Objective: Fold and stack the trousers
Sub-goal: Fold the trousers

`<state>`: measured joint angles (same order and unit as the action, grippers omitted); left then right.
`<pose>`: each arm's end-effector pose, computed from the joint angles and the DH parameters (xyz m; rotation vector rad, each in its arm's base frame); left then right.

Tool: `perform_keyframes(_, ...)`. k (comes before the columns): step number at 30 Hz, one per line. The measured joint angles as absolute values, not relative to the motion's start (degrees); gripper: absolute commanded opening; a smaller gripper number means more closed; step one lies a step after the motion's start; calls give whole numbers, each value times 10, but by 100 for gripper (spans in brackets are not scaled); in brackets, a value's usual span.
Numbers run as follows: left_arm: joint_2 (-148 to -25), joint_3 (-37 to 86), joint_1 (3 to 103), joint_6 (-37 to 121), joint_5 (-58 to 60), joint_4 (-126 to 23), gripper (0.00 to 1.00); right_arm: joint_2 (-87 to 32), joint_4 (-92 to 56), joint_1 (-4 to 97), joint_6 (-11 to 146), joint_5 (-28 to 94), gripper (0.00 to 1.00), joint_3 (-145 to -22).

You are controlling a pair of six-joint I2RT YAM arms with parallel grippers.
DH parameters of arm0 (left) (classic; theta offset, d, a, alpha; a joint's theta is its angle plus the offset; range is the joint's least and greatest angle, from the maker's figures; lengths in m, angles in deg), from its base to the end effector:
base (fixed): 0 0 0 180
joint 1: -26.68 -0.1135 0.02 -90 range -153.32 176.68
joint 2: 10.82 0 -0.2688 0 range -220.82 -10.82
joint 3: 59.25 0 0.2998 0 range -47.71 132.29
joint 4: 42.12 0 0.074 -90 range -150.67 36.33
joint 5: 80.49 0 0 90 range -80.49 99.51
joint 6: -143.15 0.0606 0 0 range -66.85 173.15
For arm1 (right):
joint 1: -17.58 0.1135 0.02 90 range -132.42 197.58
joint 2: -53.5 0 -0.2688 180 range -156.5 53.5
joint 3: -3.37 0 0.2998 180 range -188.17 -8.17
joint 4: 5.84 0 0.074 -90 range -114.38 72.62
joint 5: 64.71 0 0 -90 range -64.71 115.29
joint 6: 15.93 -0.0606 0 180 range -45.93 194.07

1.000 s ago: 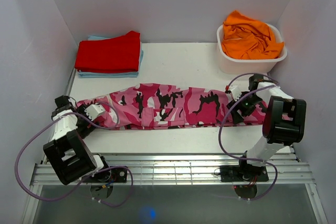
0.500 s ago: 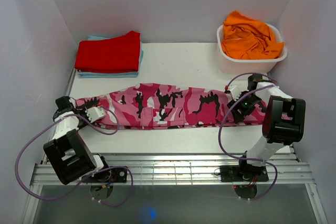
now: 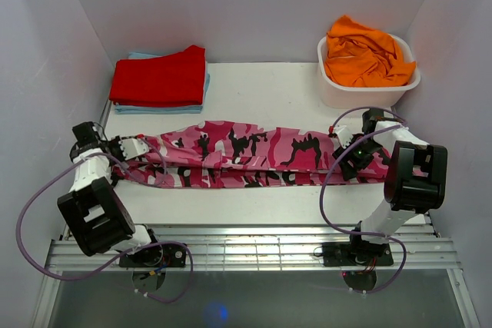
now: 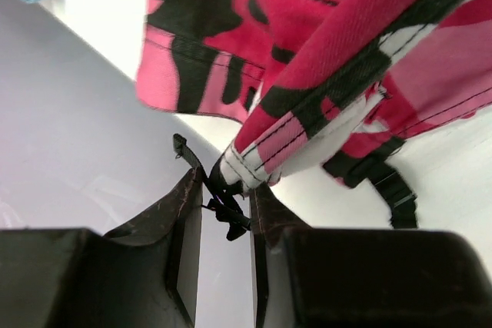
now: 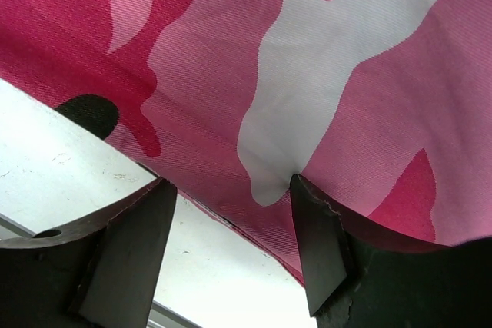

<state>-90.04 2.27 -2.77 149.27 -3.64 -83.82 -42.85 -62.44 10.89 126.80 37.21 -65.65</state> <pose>0.2881 0.1468 0.1719 1.5277 2.1704 0.5056 0.3294 -0.0260 0.1105 -1.1650 2.7003 0.1894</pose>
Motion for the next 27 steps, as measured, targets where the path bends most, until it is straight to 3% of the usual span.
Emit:
perform_keyframes(4, -904, -47, -32, 1514, -19, -793, 4, -428, -624, 109, 1269, 371, 67, -656)
perform_keyframes(7, -907, -99, -40, 1530, 2, -779, 46, -426, -624, 109, 1271, 370, 68, -656)
perform_keyframes(8, -907, -103, -40, 1531, 6, -778, 52, -426, -624, 109, 1272, 370, 68, -656)
perform_keyframes(9, -907, -102, -40, 1530, 6, -778, 68, -426, -625, 109, 1273, 370, 68, -656)
perform_keyframes(10, -907, -99, -40, 1527, 8, -779, 68, -426, -625, 109, 1273, 370, 68, -656)
perform_keyframes(11, -908, -90, -41, 1522, 8, -793, 77, -426, -625, 109, 1274, 370, 68, -656)
perform_keyframes(22, -923, 224, -72, 1357, -110, -1018, 79, -419, -617, 109, 1294, 352, 68, -648)
perform_keyframes(25, -940, 254, -72, 1306, -149, -1060, 76, -419, -618, 109, 1294, 352, 68, -649)
perform_keyframes(27, -964, 259, -72, 1264, -173, -1084, 68, -419, -618, 109, 1293, 352, 68, -649)
